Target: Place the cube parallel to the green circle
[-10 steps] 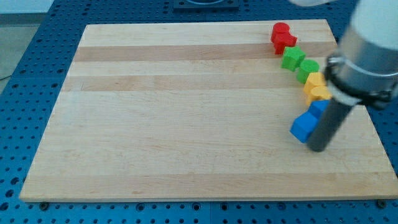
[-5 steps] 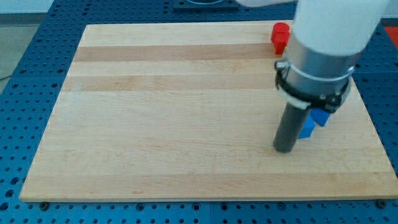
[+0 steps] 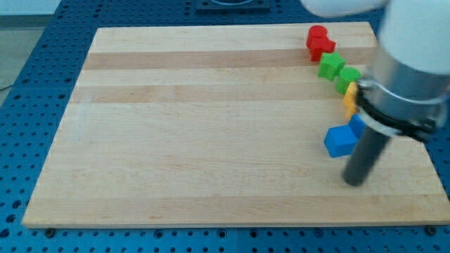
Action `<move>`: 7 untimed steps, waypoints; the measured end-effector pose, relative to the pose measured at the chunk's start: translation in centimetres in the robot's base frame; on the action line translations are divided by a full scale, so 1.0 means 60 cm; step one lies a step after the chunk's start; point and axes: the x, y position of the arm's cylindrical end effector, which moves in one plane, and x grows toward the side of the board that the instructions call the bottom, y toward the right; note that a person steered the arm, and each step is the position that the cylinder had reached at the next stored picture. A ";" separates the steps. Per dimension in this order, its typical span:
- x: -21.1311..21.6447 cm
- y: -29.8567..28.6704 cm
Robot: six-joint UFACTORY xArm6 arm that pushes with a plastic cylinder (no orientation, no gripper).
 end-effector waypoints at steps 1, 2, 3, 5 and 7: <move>-0.021 0.065; -0.109 0.032; -0.154 -0.070; -0.157 -0.033; -0.055 0.036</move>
